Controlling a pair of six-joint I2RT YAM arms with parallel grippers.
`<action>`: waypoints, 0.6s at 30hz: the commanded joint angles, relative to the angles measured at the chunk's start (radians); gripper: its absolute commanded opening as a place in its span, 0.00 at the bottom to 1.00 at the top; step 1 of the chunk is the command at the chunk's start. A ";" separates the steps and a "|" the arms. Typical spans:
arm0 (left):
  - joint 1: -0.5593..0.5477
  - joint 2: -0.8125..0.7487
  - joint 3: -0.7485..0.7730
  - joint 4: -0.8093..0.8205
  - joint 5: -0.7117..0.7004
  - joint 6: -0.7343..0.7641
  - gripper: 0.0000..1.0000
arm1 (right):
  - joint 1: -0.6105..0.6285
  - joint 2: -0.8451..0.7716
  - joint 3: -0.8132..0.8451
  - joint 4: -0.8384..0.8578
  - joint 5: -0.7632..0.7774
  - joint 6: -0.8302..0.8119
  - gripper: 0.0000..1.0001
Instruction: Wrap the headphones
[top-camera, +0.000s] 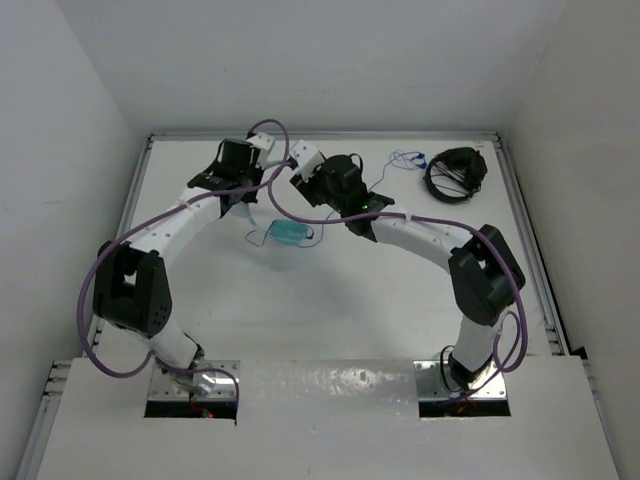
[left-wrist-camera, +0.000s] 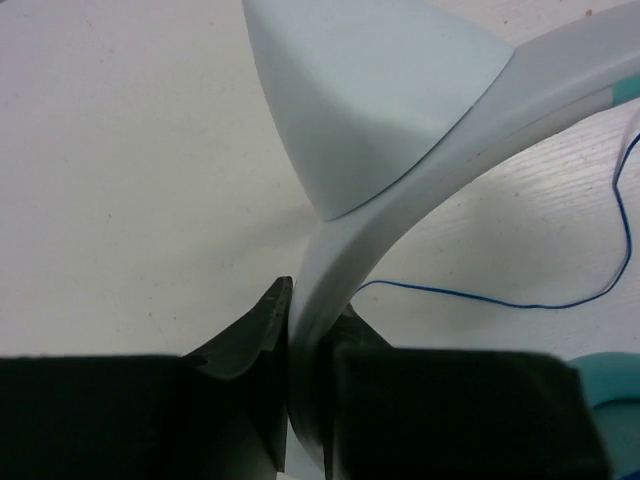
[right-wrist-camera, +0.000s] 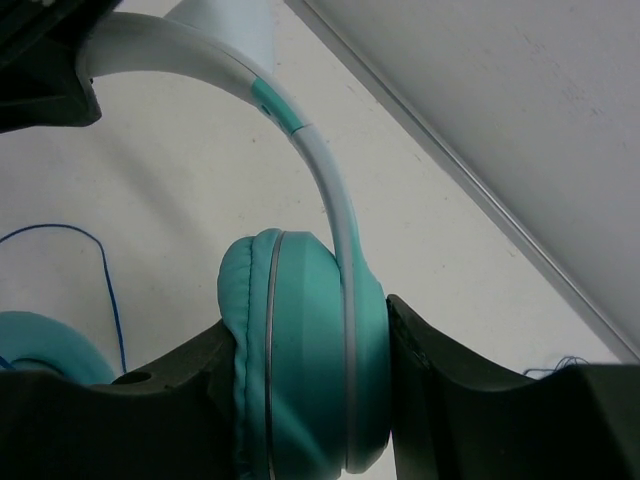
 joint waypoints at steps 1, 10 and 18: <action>-0.016 0.017 0.015 0.029 0.017 -0.003 0.00 | 0.010 -0.078 0.008 0.119 -0.065 0.018 0.00; 0.084 0.002 0.114 -0.066 0.176 -0.092 0.00 | -0.053 -0.093 0.099 -0.092 -0.264 -0.011 0.87; 0.256 0.010 0.334 -0.183 0.301 -0.092 0.00 | -0.311 -0.270 -0.096 -0.106 -0.727 -0.206 0.99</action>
